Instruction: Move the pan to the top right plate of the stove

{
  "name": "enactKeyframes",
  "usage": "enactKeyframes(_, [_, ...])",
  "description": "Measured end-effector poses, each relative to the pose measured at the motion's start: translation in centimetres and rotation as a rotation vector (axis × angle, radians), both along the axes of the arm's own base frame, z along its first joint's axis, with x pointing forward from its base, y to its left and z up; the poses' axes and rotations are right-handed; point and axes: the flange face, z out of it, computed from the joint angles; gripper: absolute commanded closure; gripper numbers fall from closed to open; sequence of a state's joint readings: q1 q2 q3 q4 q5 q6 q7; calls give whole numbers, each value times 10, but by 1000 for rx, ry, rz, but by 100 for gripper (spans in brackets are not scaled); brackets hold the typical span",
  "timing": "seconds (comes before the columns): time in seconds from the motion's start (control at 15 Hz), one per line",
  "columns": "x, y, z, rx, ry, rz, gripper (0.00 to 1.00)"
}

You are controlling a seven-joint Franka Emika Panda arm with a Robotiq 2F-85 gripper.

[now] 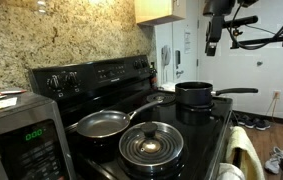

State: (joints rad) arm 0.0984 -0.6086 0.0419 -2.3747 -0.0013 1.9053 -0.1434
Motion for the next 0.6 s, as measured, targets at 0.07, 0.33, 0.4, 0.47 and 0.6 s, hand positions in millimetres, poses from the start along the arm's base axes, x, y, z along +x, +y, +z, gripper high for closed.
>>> enactKeyframes(0.07, [-1,0,4,-5,27,39,0])
enactKeyframes(0.33, [11,14,4,-25,102,210,0])
enactKeyframes(0.4, [16,20,-2,-29,119,255,0])
enactKeyframes(0.47, [23,26,-10,-35,139,301,0])
enactKeyframes(0.6, [39,33,-29,-51,187,389,0])
